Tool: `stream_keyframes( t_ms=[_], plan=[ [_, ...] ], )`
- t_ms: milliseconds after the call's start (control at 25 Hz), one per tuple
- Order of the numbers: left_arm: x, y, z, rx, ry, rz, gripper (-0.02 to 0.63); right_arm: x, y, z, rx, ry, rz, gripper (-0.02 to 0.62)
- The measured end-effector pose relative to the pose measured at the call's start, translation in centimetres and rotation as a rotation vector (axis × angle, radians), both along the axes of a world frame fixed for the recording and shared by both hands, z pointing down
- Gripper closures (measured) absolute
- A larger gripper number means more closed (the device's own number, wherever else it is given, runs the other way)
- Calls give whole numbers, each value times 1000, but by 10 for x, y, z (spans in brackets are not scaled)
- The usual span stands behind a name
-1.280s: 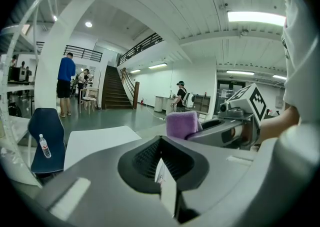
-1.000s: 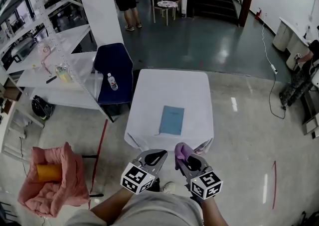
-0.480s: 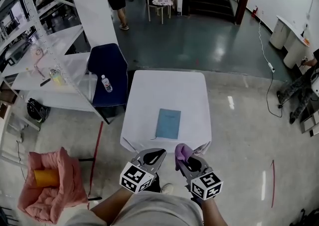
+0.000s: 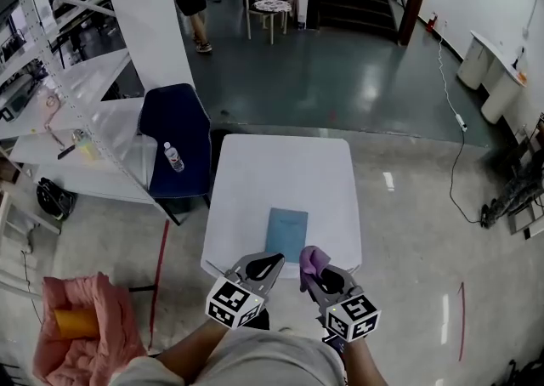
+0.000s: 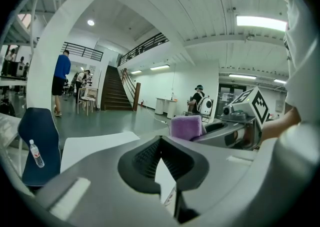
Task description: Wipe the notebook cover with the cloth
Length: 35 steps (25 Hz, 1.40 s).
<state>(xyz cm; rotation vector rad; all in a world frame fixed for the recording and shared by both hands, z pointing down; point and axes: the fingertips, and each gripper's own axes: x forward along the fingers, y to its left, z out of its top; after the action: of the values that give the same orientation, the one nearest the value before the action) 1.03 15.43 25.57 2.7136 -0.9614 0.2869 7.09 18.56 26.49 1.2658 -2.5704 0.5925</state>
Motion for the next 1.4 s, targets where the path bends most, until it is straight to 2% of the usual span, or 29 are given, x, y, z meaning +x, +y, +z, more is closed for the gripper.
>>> stream_keyframes(
  t_ms=[360, 640, 960, 1400],
  plan=[
    [-10, -78, -7, 3, 7, 37, 606, -11, -75, -4, -2, 9, 42, 488],
    [-37, -123, -1, -3, 11, 36, 606, -31, -121, -1, 4, 20, 65, 488],
    [-51, -148, 8, -12, 9, 25, 606, -41, -142, 4, 9, 54, 52, 488],
    [-27, -152, 9, -31, 11, 4, 606, -8, -148, 8, -11, 107, 14, 488]
  ],
)
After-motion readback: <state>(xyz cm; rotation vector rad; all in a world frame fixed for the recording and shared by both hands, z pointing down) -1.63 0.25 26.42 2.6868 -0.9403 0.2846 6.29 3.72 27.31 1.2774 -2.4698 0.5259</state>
